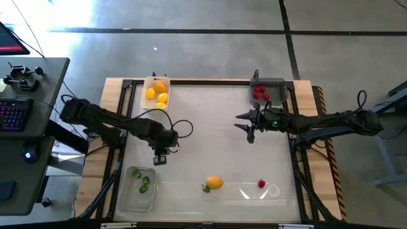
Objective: Sort produce into baskets
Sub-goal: Put the green bell pepper into the gray bin
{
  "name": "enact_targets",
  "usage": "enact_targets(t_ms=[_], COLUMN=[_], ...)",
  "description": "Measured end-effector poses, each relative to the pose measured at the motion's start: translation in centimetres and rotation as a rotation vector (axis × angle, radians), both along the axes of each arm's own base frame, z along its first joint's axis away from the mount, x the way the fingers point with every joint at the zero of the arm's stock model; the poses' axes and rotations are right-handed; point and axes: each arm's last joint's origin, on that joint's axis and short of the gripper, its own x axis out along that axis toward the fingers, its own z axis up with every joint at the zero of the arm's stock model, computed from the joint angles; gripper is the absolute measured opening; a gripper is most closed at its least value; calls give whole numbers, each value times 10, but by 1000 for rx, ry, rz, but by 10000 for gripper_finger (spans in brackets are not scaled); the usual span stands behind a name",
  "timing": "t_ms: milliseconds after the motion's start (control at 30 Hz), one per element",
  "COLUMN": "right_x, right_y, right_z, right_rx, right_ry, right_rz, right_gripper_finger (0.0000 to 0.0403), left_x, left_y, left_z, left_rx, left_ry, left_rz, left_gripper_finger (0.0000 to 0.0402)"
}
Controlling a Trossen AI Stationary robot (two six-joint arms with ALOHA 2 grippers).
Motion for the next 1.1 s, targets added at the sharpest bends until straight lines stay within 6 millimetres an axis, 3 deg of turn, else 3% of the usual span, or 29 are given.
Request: enact_targets(t_ms=[267, 667, 867, 1100], right_x=[0, 0, 0, 0], right_y=[0, 0, 0, 0], right_z=[0, 0, 0, 0], right_rx=[-2, 8, 6, 6], right_ry=[2, 3, 3, 0], right_rz=[1, -3, -2, -2], right_gripper_finger=[167, 167, 167, 167], left_x=[-8, -66, -93, -114], left_y=[-36, -97, -111, -100], left_z=[46, 83, 62, 18], left_rx=[-68, -256, -297, -427], left_ry=[-9, 108, 55, 50], left_rz=[-196, 55, 99, 202], left_gripper_finger=[52, 51, 51, 51])
